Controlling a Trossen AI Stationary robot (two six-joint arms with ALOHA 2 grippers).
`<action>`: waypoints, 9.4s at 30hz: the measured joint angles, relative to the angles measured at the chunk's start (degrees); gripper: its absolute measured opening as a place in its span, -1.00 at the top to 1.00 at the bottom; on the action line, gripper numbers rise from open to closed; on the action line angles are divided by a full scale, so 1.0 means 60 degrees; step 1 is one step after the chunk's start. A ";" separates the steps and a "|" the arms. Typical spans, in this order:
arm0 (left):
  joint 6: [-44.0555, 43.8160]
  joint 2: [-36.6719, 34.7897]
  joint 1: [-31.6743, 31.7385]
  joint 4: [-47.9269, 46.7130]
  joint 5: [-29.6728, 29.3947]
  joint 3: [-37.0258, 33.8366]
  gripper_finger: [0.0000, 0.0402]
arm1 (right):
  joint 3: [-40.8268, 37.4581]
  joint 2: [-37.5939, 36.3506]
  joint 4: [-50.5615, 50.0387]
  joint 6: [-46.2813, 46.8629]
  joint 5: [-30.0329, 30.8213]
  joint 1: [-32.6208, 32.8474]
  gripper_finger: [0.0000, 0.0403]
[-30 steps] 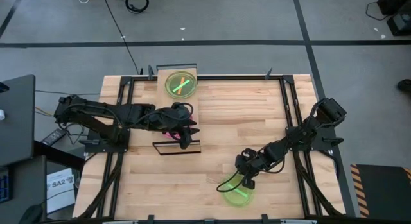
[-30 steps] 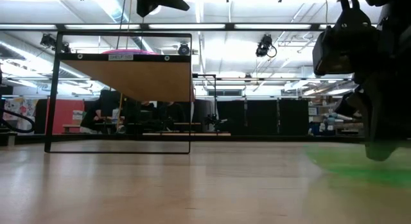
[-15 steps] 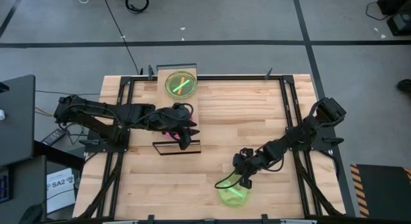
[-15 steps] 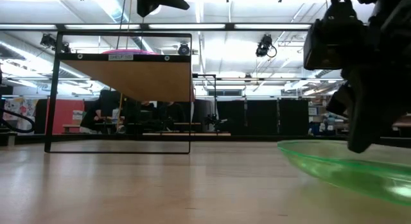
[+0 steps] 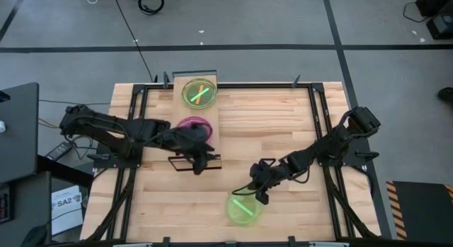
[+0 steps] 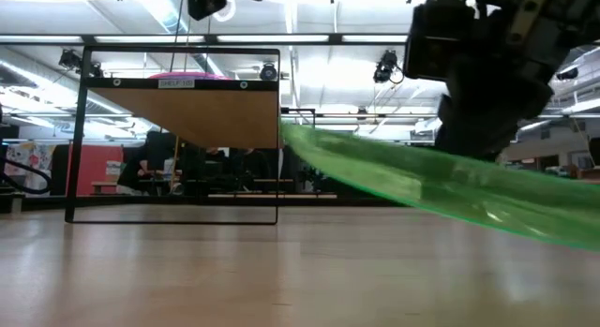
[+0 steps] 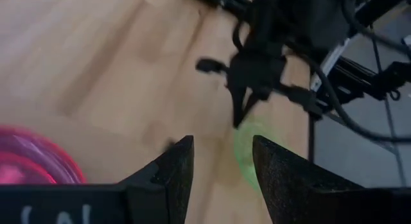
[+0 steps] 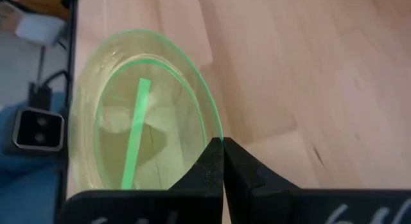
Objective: Place and stack plates onto a shelf
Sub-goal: Stack the green plate on top of the pink plate on the shelf, then return to Home Position
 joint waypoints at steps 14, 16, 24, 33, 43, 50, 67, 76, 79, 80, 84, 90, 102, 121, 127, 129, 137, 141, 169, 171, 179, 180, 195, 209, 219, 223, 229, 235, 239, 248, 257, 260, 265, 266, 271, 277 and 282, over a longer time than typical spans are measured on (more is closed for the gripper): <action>-0.3229 0.0760 -0.2607 -0.0622 -0.0695 0.0000 0.17 | 0.0003 -0.0011 0.1439 0.0041 0.0544 -0.0332 0.99; -0.3874 0.0988 -0.2892 -0.0630 -0.0778 0.0000 0.17 | 0.0003 -0.0011 0.1750 0.0055 0.0548 -0.0391 0.99; -0.5910 0.1886 -0.3300 -0.0592 -0.0772 0.0000 0.17 | 0.0006 -0.0011 0.2451 0.0062 0.0544 -0.0588 0.99; -0.7046 0.2210 -0.3267 -0.0520 -0.0781 -0.0011 0.17 | 0.0006 -0.0011 0.2514 0.0066 0.0548 -0.0646 0.99; -0.7316 0.2259 -0.3209 -0.0161 -0.0971 -0.0015 0.17 | 0.0006 -0.0011 0.2669 0.0314 0.0740 -0.0657 0.99; -0.7314 0.2259 -0.3205 -0.0184 -0.0957 -0.0015 0.17 | 0.0010 -0.0011 0.3000 0.0467 0.0759 -0.0657 0.99; -0.7292 0.2259 -0.3205 -0.0206 -0.0949 -0.0015 0.47 | 0.0010 -0.0011 0.3041 0.0500 0.0759 -0.0657 0.99; -0.7281 0.2259 -0.3205 -0.0215 -0.0949 -0.0015 0.65 | 0.0010 -0.0011 0.3052 0.0500 0.0825 -0.0653 0.99; -0.7281 0.2259 -0.3206 -0.0225 -0.0930 -0.0015 0.72 | 0.0010 -0.0011 0.3083 0.0500 0.0829 -0.0653 0.98; -0.7281 0.2259 -0.3213 -0.0228 -0.0927 -0.0015 0.74 | 0.0010 -0.0011 0.3088 0.0500 0.0831 -0.0653 0.96; -0.7083 0.2259 -0.3209 -0.0232 -0.0927 -0.0015 0.80 | 0.0010 -0.0011 0.3088 0.0501 0.0898 -0.0653 0.91; -0.7041 0.2259 -0.3209 -0.0232 -0.0950 -0.0015 0.84 | 0.0010 -0.0011 0.3097 0.0500 0.0894 -0.0650 0.88; -0.7012 0.2259 -0.3205 -0.0217 -0.0960 -0.0015 0.84 | 0.0010 -0.0011 0.3218 0.0503 0.0884 -0.0653 0.59; -0.6760 0.2259 -0.3205 -0.0341 -0.1062 -0.0011 0.97 | 0.0010 -0.0443 0.3177 -0.0513 -0.2826 -0.0801 0.42; -0.6516 0.2259 -0.3205 -0.0330 -0.0905 -0.0011 0.97 | 0.0010 -0.1428 0.2523 -0.1164 -0.2973 -0.0892 0.43; -0.6458 0.2259 -0.3209 -0.0320 -0.0844 -0.0011 0.97 | 0.0010 -0.1891 0.2054 -0.1428 -0.2971 -0.0938 0.43; -0.6415 0.1891 -0.3281 -0.0221 -0.0746 0.0000 0.97 | 0.0010 -0.3951 -0.0118 -0.2513 -0.2510 -0.1066 0.43; -0.6144 0.1459 -0.3296 -0.0132 -0.0720 0.0053 0.97 | 0.0010 -0.4860 -0.1367 -0.3061 -0.1756 -0.1065 0.43; -0.5186 -0.2561 0.0850 -0.5845 -0.1474 0.0219 0.97 | 0.0003 -0.5610 -0.2646 -0.3513 -0.0432 -0.1065 0.43; -0.5187 -0.2551 0.1262 -0.6372 -0.1494 0.0215 0.97 | 0.0003 -0.5610 -0.2654 -0.3511 -0.0432 -0.1065 0.43; -0.4531 -0.2299 0.2481 -0.6792 -0.1487 0.0197 0.97 | 0.0003 -0.5611 -0.2649 -0.3511 -0.0429 -0.1065 0.43; -0.4500 -0.2281 0.2571 -0.6792 -0.1452 0.0197 0.97 | 0.0003 -0.5610 -0.2646 -0.3511 -0.0428 -0.1065 0.43; -0.4286 -0.1570 0.2799 -0.6751 -0.1102 0.0204 0.89 | 0.0003 -0.5614 -0.2678 -0.3511 -0.0428 -0.1065 0.43; -0.4272 -0.1479 0.2798 -0.6785 -0.1091 0.0208 0.60 | 0.0003 -0.5610 -0.2654 -0.3511 -0.0428 -0.1065 0.43; -0.4129 -0.1479 0.2798 -0.6785 -0.1091 0.0208 0.47 | 0.0003 -0.5614 -0.2653 -0.3511 -0.0428 -0.1065 0.43; -0.3638 -0.1479 0.2776 -0.6771 -0.1091 0.0208 0.47 | 0.0003 -0.5614 -0.2653 -0.3511 -0.0439 -0.1065 0.43; -0.2687 -0.1479 0.2464 -0.5821 -0.1366 0.0204 0.48 | 0.0003 -0.5614 -0.2558 -0.3511 0.0272 -0.1077 0.43; -0.0503 -0.1479 0.1922 -0.2980 -0.2038 0.0200 0.48 | 0.0003 -0.5614 -0.1212 -0.3522 0.1509 -0.1359 0.43; 0.1815 -0.1479 0.1414 -0.1282 -0.2099 0.0200 0.48 | 0.0003 -0.5614 0.0280 -0.4035 0.1410 -0.1585 0.47; 0.4237 -0.1985 -0.0081 -0.0929 -0.3362 0.0197 0.48 | 0.0003 -0.6256 0.1128 -0.5660 0.0887 -0.1795 0.90; 0.3490 -0.3656 -0.2586 -0.2130 -0.5945 -0.0491 0.48 | 0.0003 -0.8721 -0.1408 -0.5957 0.0891 -0.1797 0.89; 0.2975 -0.4343 -0.3592 -0.2084 -0.6894 -0.1424 0.48 | 0.0006 -0.9395 -0.2206 -0.6144 0.0938 -0.1797 0.90; 0.2398 -0.5379 -0.4713 -0.1374 -0.7865 -0.3368 0.48 | 0.0006 -1.0068 -0.3035 -0.6709 0.0938 -0.1797 0.93; 0.2394 -0.5570 -0.4790 -0.1041 -0.7865 -0.3762 0.48 | 0.0005 -1.0130 -0.3108 -0.6772 0.0945 -0.1799 0.93; 0.2967 -0.6367 -0.4679 0.1020 -0.7084 -0.5614 0.48 | 0.0006 -1.0217 -0.3226 -0.6997 0.0952 -0.1953 0.93; 0.4845 -0.7089 -0.3423 0.4370 -0.4964 -0.7446 0.48 | 0.0006 -1.0133 -0.3239 -0.6727 0.0868 -0.2234 0.92; 0.5736 -0.7815 -0.1586 0.5579 -0.2727 -0.8254 0.48 | 0.0006 -1.0112 -0.3232 -0.6662 0.0415 -0.2343 0.92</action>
